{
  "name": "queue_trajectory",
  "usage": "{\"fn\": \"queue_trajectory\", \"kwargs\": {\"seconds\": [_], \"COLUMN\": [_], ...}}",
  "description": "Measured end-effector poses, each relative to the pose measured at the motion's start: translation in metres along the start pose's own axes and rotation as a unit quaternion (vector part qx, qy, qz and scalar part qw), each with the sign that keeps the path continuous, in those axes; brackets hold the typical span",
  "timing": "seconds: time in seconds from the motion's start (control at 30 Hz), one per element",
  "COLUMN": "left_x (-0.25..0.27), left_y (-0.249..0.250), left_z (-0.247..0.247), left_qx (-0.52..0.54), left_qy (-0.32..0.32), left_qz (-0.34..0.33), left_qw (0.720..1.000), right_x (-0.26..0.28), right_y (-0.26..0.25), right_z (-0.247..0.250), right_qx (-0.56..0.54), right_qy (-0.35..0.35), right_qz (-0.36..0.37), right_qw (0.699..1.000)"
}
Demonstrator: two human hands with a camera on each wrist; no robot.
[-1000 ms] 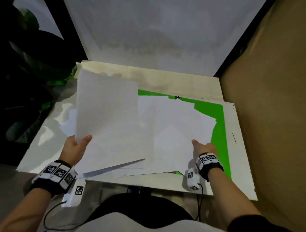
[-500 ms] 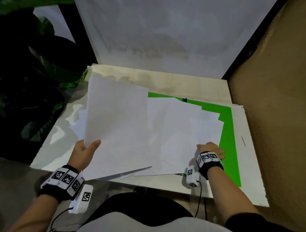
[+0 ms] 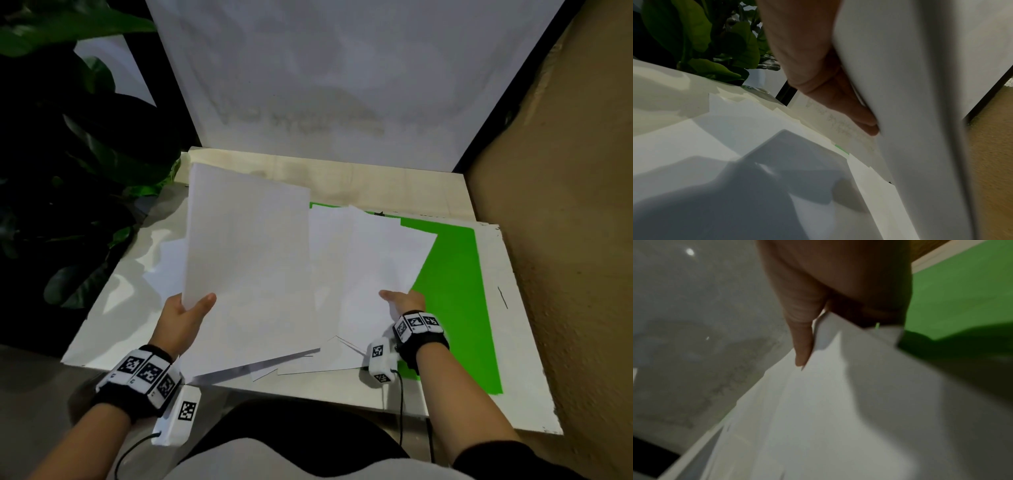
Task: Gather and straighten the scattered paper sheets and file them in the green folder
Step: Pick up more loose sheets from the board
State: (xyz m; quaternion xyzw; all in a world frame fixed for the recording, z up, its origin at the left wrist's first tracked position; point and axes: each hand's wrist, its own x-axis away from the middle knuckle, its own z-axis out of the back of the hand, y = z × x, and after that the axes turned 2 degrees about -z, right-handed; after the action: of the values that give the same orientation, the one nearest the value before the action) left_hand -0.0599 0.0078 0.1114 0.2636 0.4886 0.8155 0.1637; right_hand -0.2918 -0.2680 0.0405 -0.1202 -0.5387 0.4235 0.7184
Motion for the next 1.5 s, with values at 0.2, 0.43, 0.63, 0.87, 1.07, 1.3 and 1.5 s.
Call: {"fn": "queue_trajectory", "kwargs": {"seconds": [0.2, 0.43, 0.63, 0.87, 1.07, 1.3, 1.5], "left_x": [-0.01, -0.011, -0.018, -0.025, -0.028, -0.037, -0.037], "left_y": [-0.009, -0.014, -0.011, -0.008, -0.005, 0.004, 0.031], "left_z": [0.001, -0.01, -0.013, -0.004, -0.001, 0.002, -0.008], "left_qx": [-0.003, 0.017, 0.013, 0.049, 0.069, 0.061, 0.095], "left_qy": [0.015, 0.019, 0.015, 0.034, 0.039, 0.022, -0.03], "left_qz": [0.007, 0.01, 0.013, 0.009, 0.006, -0.006, -0.029], "left_qw": [1.0, 1.0, 1.0, 0.998, 0.997, 0.998, 0.995], "right_x": [-0.001, 0.0, 0.002, 0.013, 0.037, 0.06, 0.079], "right_y": [-0.002, -0.005, -0.011, -0.035, -0.067, -0.1, -0.1], "right_z": [0.004, 0.003, -0.003, 0.043, 0.082, 0.108, 0.084], "right_qx": [0.003, 0.056, 0.137, 0.118, -0.003, -0.193, -0.129], "right_qy": [-0.031, -0.067, -0.035, 0.045, 0.09, 0.12, 0.009], "right_qz": [0.021, -0.023, 0.06, 0.245, 0.284, 0.317, 0.321], "right_qw": [0.999, 0.996, 0.988, 0.961, 0.955, 0.921, 0.938]}}
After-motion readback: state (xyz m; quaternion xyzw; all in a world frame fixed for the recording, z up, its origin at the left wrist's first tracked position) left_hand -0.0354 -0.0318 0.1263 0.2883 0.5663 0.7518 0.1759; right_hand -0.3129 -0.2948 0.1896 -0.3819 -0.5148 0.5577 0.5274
